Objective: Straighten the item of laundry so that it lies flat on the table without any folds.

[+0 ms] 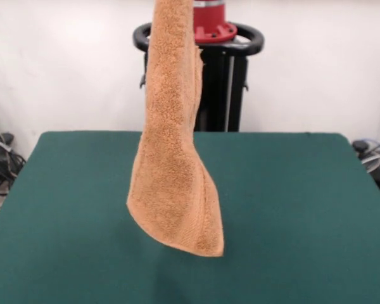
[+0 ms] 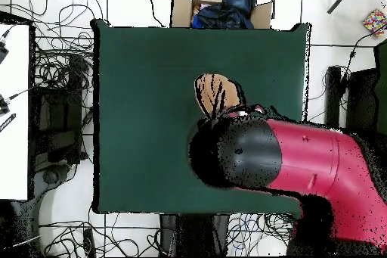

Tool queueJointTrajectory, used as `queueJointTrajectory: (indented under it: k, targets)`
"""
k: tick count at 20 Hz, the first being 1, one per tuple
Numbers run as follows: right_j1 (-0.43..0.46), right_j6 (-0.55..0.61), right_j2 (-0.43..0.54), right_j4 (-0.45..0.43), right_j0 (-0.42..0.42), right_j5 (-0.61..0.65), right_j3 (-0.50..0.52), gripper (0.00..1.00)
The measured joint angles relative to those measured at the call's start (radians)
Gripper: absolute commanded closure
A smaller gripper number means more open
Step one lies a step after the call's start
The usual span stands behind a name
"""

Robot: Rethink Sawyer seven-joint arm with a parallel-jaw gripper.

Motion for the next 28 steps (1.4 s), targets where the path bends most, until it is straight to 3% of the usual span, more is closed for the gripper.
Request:
queueJointTrajectory:
  k: [8, 16, 21, 28]
  targets:
    - [0.045, 0.025, -0.001, -0.003, 0.002, 0.037, -0.072, 1.0]
    - [0.085, 0.025, -0.007, -0.003, 0.002, -0.06, -0.064, 1.0]
    - [0.105, 0.025, -0.04, -0.002, -0.001, -0.192, -0.008, 1.0]
    - [0.116, 0.025, -0.065, -0.001, -0.018, -0.25, 0.083, 1.0]
